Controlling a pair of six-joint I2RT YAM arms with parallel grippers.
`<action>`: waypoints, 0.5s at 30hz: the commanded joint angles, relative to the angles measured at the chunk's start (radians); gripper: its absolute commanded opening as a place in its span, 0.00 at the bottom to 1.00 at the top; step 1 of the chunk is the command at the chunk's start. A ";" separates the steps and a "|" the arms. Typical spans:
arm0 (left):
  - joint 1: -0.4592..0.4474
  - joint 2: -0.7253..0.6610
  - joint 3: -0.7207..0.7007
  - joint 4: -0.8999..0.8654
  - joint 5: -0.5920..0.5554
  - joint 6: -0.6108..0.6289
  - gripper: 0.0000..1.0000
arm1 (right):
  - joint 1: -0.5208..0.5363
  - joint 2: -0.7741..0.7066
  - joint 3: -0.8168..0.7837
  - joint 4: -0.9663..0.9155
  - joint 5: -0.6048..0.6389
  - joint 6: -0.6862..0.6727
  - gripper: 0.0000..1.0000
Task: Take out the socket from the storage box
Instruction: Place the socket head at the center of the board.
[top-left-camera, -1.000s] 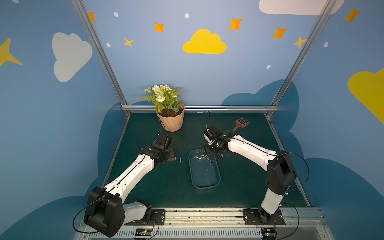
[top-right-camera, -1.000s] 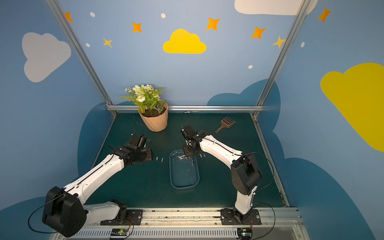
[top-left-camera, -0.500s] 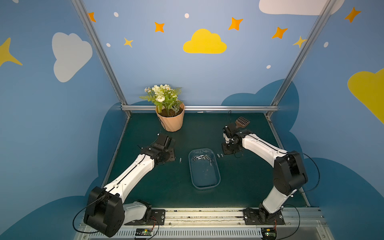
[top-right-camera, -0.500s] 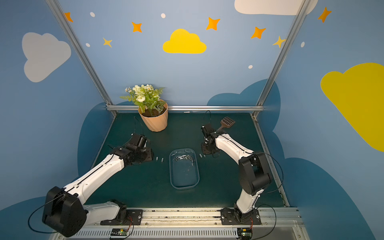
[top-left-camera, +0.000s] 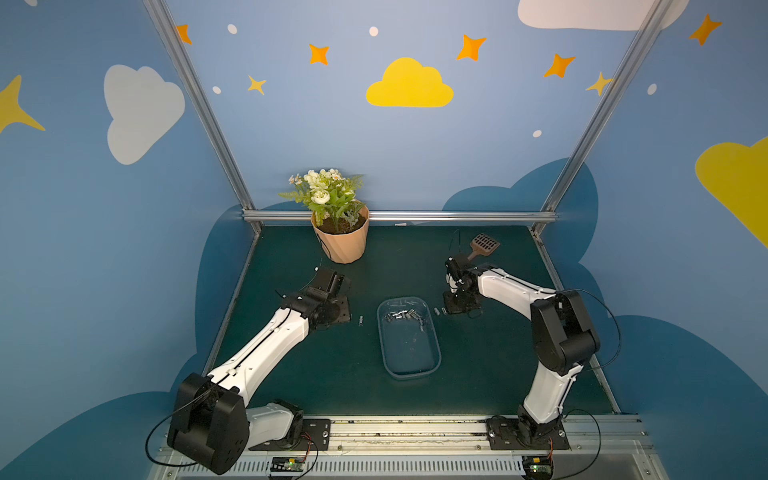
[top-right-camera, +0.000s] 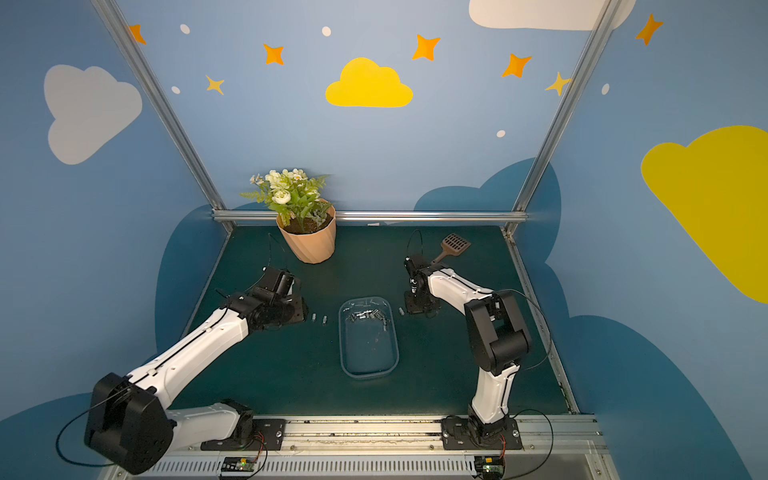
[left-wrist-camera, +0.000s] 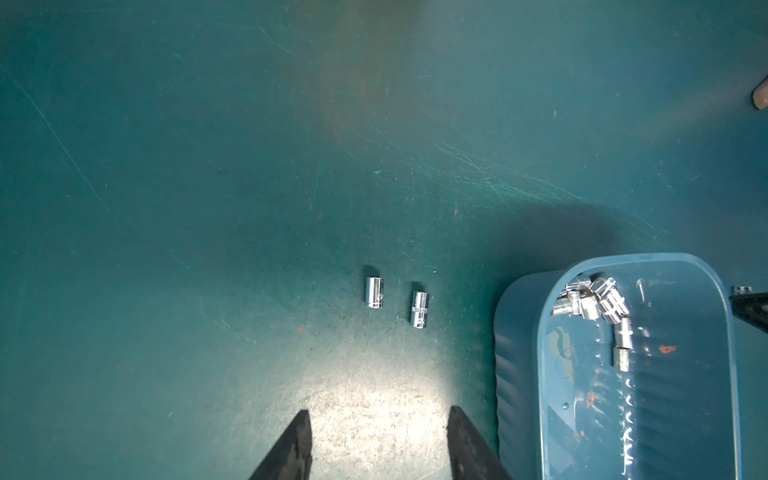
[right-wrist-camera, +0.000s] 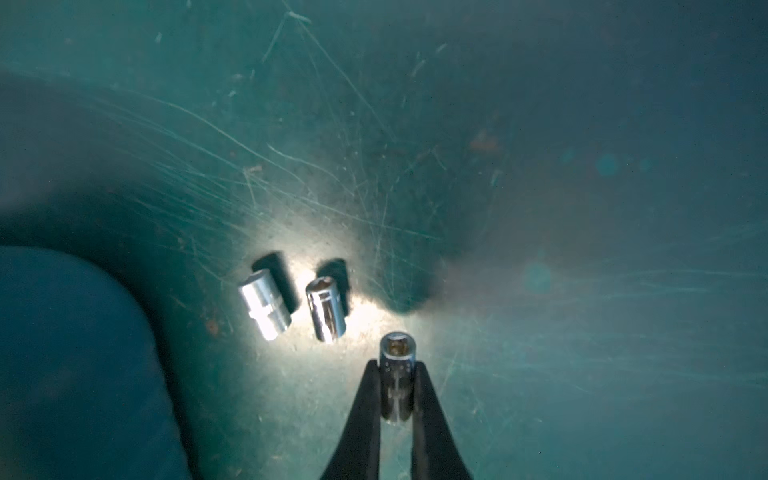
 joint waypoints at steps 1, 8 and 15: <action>0.003 -0.017 -0.011 -0.001 0.012 0.002 0.53 | -0.004 0.025 0.005 0.025 -0.020 0.004 0.10; 0.003 -0.021 -0.012 0.000 0.016 -0.001 0.54 | -0.005 0.065 0.036 0.026 -0.026 -0.002 0.10; 0.002 -0.022 -0.014 0.000 0.018 -0.001 0.54 | -0.005 0.103 0.049 0.030 -0.029 -0.002 0.10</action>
